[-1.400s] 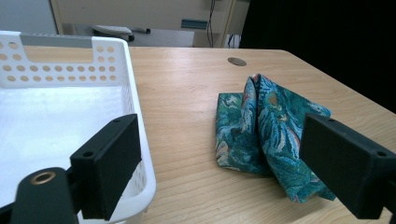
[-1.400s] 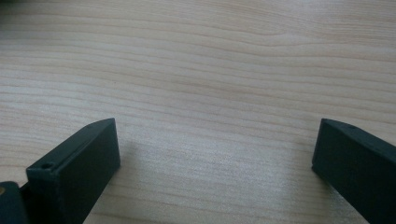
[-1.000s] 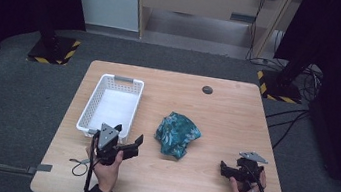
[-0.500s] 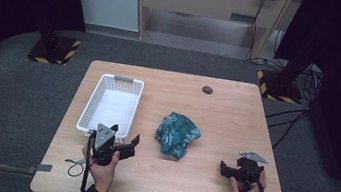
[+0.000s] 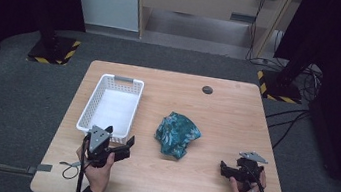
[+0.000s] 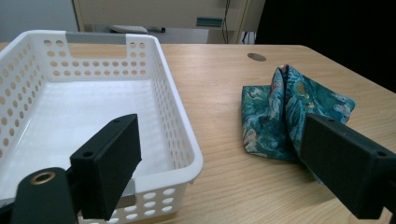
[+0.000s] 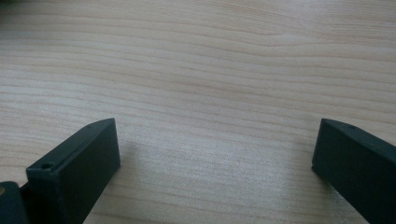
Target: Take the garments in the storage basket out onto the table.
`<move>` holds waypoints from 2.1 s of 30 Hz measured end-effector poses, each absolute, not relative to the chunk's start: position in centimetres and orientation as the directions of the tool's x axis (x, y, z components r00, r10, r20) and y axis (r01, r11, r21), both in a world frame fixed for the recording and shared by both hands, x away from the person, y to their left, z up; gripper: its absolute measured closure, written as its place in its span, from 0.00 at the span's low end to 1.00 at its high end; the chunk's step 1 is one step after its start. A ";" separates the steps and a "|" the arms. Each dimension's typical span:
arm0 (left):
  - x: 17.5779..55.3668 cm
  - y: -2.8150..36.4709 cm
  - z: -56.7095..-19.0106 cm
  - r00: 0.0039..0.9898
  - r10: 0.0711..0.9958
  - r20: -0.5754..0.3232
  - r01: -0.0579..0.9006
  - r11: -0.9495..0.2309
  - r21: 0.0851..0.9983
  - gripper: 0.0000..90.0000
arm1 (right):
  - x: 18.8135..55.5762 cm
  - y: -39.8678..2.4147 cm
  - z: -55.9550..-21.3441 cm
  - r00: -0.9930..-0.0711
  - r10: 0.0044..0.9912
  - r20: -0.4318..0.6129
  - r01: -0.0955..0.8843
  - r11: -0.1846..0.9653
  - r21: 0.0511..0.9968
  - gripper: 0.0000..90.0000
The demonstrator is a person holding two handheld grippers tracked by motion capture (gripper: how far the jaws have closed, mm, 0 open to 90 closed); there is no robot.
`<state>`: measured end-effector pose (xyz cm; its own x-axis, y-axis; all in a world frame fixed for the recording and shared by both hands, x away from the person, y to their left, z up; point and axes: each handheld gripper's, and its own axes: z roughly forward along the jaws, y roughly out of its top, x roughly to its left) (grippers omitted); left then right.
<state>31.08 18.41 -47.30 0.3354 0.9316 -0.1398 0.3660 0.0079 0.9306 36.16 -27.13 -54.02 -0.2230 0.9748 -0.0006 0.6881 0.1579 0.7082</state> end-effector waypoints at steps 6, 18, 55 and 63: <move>30.8 18.9 -47.4 0.322 0.937 -0.136 0.365 0.010 0.931 0.13 | 36.2 -27.1 -54.0 -0.223 0.975 -0.001 0.688 0.158 0.708 0.01; 30.1 19.9 -47.8 0.294 0.946 -0.139 0.369 0.022 0.929 0.13 | 36.2 -27.1 -54.0 -0.223 0.975 -0.001 0.688 0.158 0.708 0.01; 30.4 22.4 -49.9 0.241 0.962 -0.130 0.415 0.018 0.910 0.12 | 36.2 -27.1 -54.0 -0.222 0.975 0.000 0.688 0.157 0.708 0.01; 30.5 22.9 -50.5 0.236 0.963 -0.132 0.427 0.019 0.904 0.12 | 36.2 -27.1 -54.0 -0.223 0.975 -0.001 0.688 0.158 0.708 0.01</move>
